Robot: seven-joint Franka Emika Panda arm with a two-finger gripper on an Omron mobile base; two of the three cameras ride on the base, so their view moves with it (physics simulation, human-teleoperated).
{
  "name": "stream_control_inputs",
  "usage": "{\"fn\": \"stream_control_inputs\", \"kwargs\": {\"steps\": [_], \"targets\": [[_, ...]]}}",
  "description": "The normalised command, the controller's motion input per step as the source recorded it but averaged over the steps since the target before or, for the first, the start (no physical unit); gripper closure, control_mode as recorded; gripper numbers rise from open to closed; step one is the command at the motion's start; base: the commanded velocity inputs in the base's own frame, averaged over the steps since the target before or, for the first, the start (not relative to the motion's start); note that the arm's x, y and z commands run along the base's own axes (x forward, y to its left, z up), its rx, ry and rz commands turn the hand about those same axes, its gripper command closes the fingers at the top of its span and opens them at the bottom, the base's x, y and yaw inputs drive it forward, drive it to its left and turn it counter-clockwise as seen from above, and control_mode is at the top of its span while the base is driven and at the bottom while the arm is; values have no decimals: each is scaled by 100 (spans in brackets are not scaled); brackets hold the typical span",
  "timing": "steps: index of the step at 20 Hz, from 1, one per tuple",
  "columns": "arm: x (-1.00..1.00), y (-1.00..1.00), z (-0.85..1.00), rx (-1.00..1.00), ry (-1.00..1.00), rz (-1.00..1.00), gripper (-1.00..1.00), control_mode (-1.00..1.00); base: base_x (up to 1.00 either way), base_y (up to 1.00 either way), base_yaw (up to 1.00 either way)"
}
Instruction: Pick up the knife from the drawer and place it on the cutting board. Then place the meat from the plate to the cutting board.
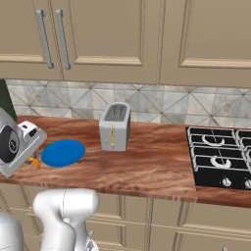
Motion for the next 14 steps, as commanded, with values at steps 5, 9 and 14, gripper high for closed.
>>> {"fn": "stream_control_inputs", "kwargs": {"steps": [5,9,14], "targets": [[0,0,0,0,0,0,100,100,-81,-2,-6],[0,0,0,0,0,0,100,100,-72,-15,-9],[0,0,0,0,0,0,100,100,-57,-38,-15]]}}
